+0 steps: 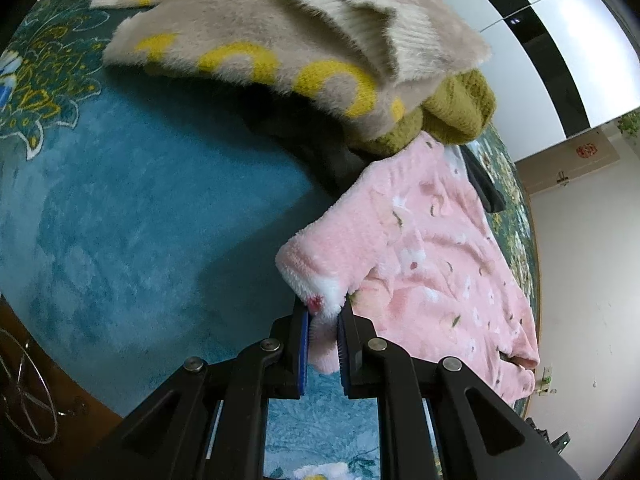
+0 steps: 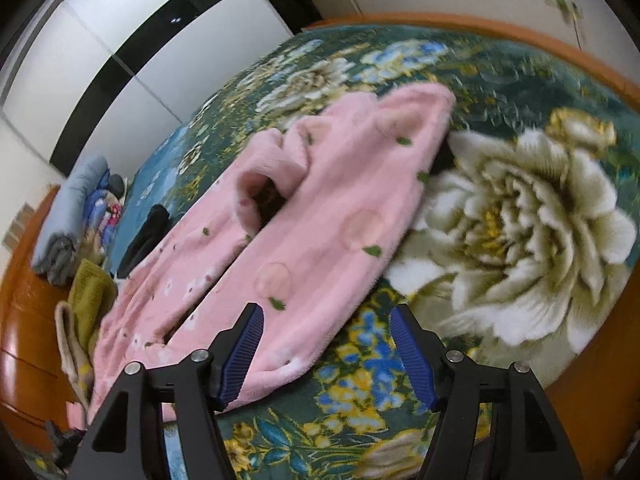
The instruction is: Fold clothes
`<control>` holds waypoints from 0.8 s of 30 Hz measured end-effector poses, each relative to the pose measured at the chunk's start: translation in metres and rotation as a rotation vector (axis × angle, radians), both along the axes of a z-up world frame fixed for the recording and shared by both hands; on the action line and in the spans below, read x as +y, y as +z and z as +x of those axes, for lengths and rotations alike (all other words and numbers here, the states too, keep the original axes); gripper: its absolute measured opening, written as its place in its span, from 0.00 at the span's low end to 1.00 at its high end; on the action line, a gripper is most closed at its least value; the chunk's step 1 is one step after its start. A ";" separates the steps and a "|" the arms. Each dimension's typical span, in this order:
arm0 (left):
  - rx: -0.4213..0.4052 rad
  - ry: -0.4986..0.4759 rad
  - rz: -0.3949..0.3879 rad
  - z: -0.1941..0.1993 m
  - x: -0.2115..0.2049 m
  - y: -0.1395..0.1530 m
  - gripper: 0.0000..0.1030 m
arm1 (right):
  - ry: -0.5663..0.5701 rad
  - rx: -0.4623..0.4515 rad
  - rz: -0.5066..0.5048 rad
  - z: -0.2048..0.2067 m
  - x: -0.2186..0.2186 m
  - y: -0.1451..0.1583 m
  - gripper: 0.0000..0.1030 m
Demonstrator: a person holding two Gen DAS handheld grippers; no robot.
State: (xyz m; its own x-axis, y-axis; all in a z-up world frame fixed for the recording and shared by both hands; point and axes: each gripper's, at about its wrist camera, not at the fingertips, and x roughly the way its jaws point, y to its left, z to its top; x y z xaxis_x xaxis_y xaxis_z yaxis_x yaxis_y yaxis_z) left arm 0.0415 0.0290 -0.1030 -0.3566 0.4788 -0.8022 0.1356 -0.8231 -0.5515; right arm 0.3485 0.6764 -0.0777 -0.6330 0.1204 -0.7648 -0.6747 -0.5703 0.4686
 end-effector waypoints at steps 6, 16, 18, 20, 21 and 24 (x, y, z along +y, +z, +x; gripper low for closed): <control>0.005 0.024 0.013 0.001 -0.003 -0.001 0.12 | -0.054 -0.004 -0.117 -0.015 0.020 -0.040 0.67; 0.017 0.044 0.028 0.007 -0.010 0.000 0.12 | -0.267 0.118 -0.220 -0.021 0.057 -0.068 0.41; 0.020 0.044 0.029 0.008 -0.010 0.000 0.12 | -0.293 0.126 -0.240 -0.024 0.063 -0.070 0.25; 0.020 0.046 0.032 0.007 -0.011 0.000 0.12 | -0.297 0.125 -0.258 -0.027 0.066 -0.070 0.09; 0.022 0.047 0.035 0.006 -0.011 0.000 0.12 | -0.295 0.141 -0.264 -0.027 0.067 -0.069 0.09; 0.039 0.051 0.042 0.007 -0.012 0.003 0.12 | -0.297 0.187 -0.245 -0.025 0.067 -0.056 0.07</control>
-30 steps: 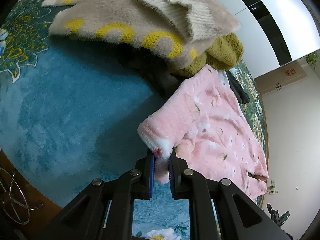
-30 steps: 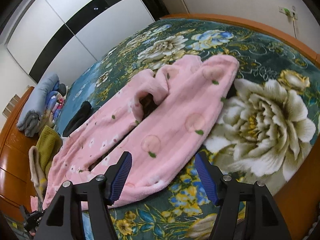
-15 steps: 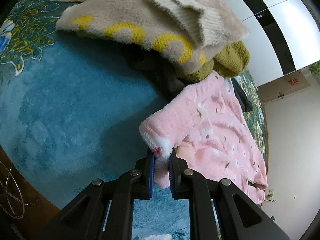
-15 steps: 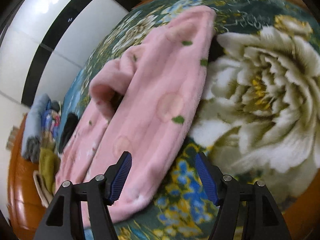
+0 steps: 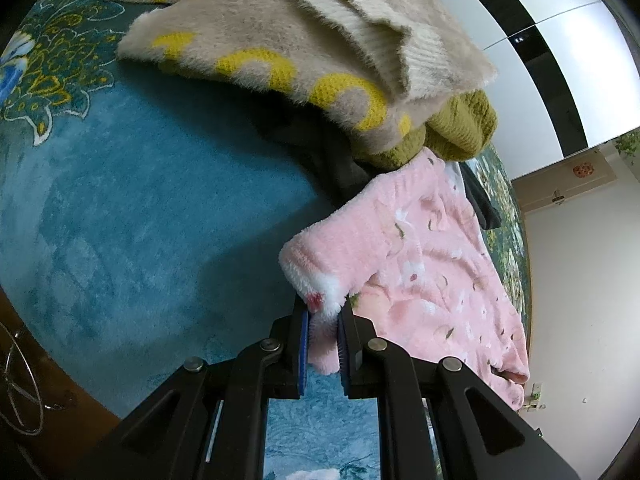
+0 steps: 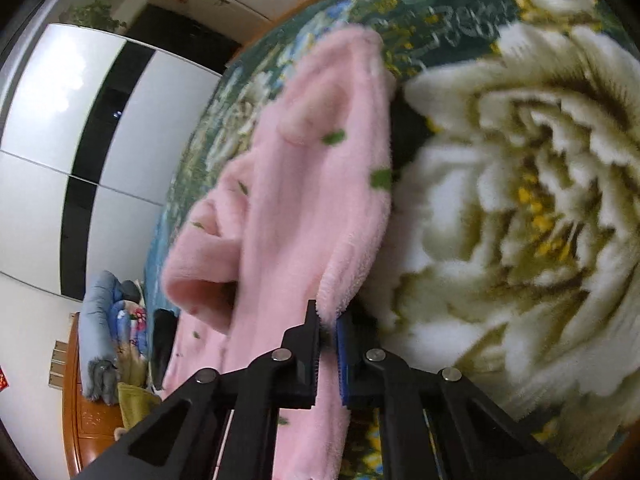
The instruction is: Fold clothes
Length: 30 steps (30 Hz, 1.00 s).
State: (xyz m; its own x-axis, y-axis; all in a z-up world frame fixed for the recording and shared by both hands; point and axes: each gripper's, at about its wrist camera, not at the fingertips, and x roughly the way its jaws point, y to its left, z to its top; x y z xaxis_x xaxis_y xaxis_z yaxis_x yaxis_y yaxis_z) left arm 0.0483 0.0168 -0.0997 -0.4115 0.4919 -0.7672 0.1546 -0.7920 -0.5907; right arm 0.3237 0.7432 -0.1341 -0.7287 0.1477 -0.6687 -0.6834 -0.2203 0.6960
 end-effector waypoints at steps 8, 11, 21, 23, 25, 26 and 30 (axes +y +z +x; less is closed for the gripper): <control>0.128 -0.007 0.046 0.011 0.001 0.028 0.11 | 0.011 0.177 0.170 0.025 -0.010 0.082 0.06; 0.182 -0.012 0.103 0.020 -0.003 0.045 0.10 | 0.016 0.232 0.256 0.036 -0.019 0.126 0.05; 0.079 0.047 0.130 0.003 -0.020 0.022 0.10 | 0.070 0.034 0.341 0.000 0.001 0.171 0.05; 0.015 0.061 0.138 0.000 -0.022 0.002 0.10 | 0.088 -0.054 0.270 -0.027 0.013 0.137 0.05; -0.019 0.069 0.142 0.000 -0.023 -0.009 0.10 | 0.096 -0.104 0.212 -0.046 0.023 0.109 0.05; -0.026 0.075 0.139 0.000 -0.023 -0.011 0.10 | 0.098 -0.123 0.192 -0.053 0.027 0.096 0.05; -0.043 0.091 0.121 -0.003 -0.021 -0.016 0.11 | 0.101 -0.167 0.157 -0.071 0.037 0.061 0.05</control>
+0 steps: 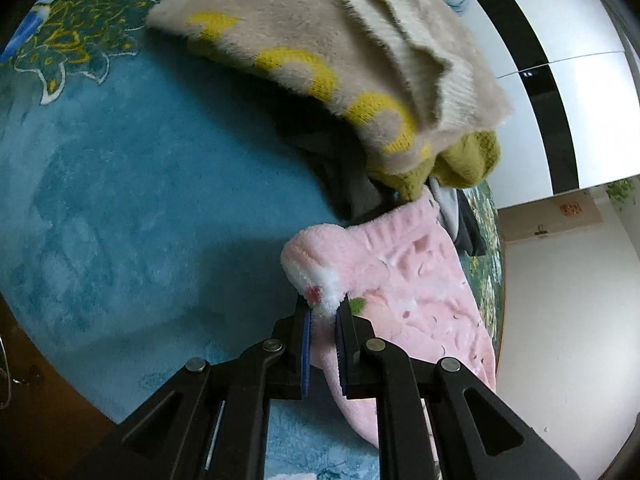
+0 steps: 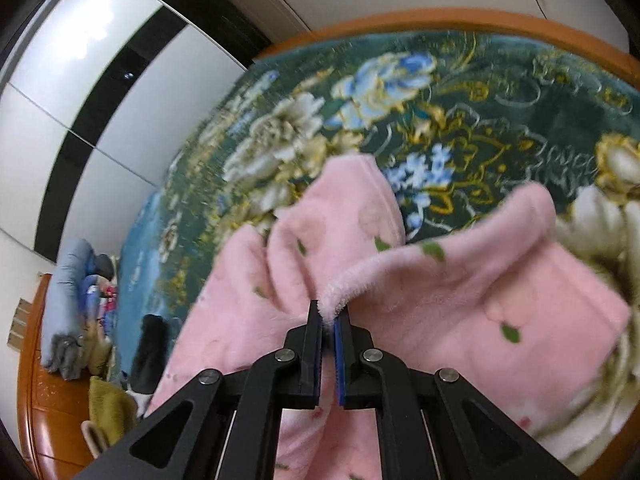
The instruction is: Fold clothes
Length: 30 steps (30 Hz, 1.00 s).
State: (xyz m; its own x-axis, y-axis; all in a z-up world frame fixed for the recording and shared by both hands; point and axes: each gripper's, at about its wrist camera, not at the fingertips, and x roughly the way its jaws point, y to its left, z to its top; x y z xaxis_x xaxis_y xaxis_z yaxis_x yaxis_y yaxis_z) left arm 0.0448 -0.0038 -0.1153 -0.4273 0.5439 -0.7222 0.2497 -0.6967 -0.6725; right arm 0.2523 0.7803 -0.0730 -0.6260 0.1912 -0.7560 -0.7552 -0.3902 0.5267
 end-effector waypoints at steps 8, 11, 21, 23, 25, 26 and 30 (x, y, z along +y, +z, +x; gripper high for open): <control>-0.023 0.003 -0.064 -0.011 0.013 -0.001 0.11 | 0.031 -0.074 -0.047 -0.022 0.011 -0.040 0.09; -0.028 0.006 -0.075 -0.010 0.013 0.000 0.11 | 0.051 -0.078 -0.047 -0.020 0.012 -0.040 0.10; -0.039 0.007 -0.083 -0.006 0.022 0.002 0.11 | 0.106 0.102 0.106 0.044 0.019 0.044 0.66; -0.039 0.009 -0.081 -0.004 0.022 0.002 0.11 | 0.069 0.097 0.128 0.072 0.022 0.050 0.66; -0.039 0.011 -0.078 -0.002 0.022 0.003 0.11 | 0.016 0.078 0.097 0.100 0.029 0.040 0.66; -0.040 0.013 -0.078 -0.002 0.022 0.003 0.11 | -0.011 0.064 0.063 0.113 0.033 0.027 0.66; -0.047 0.019 -0.081 0.000 0.024 0.004 0.11 | -0.107 -0.008 -0.057 0.152 0.043 -0.021 0.66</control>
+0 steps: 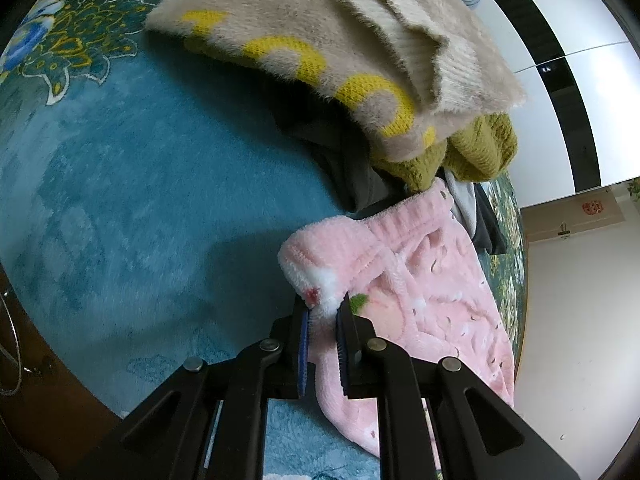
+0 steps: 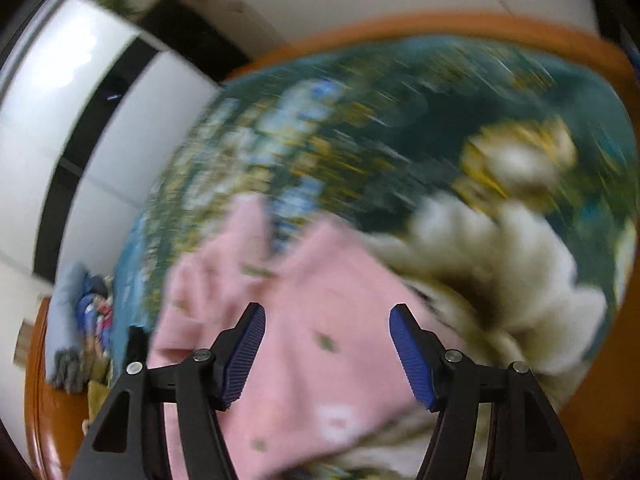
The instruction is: Fold clothes
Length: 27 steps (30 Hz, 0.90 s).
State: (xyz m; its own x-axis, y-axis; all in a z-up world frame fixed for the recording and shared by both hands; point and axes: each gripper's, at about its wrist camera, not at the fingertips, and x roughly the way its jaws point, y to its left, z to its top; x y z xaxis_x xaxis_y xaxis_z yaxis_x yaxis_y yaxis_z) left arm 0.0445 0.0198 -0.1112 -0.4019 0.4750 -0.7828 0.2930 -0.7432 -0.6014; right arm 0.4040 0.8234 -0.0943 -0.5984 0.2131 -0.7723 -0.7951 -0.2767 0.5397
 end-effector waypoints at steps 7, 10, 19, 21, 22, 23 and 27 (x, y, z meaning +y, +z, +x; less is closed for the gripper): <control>-0.011 0.017 -0.013 0.000 0.001 0.001 0.11 | -0.165 0.009 -0.024 0.047 -0.005 -0.013 0.60; -0.017 0.028 -0.017 0.001 0.001 0.000 0.11 | -0.141 0.063 -0.035 0.056 -0.008 -0.011 0.60; -0.021 0.019 -0.033 -0.001 0.011 -0.002 0.11 | -0.114 0.195 -0.128 0.049 -0.024 -0.046 0.50; -0.014 0.021 -0.031 -0.002 0.010 0.000 0.11 | -0.168 0.233 -0.119 0.051 -0.018 -0.050 0.32; -0.009 0.022 -0.029 -0.002 0.010 0.000 0.11 | -0.180 0.231 -0.124 0.048 -0.015 -0.051 0.19; -0.006 0.023 -0.033 -0.002 0.011 0.001 0.11 | -0.186 0.217 -0.130 0.044 -0.013 -0.052 0.12; 0.014 0.028 -0.079 -0.005 0.016 0.008 0.10 | -0.148 0.177 -0.092 0.020 -0.002 -0.035 0.06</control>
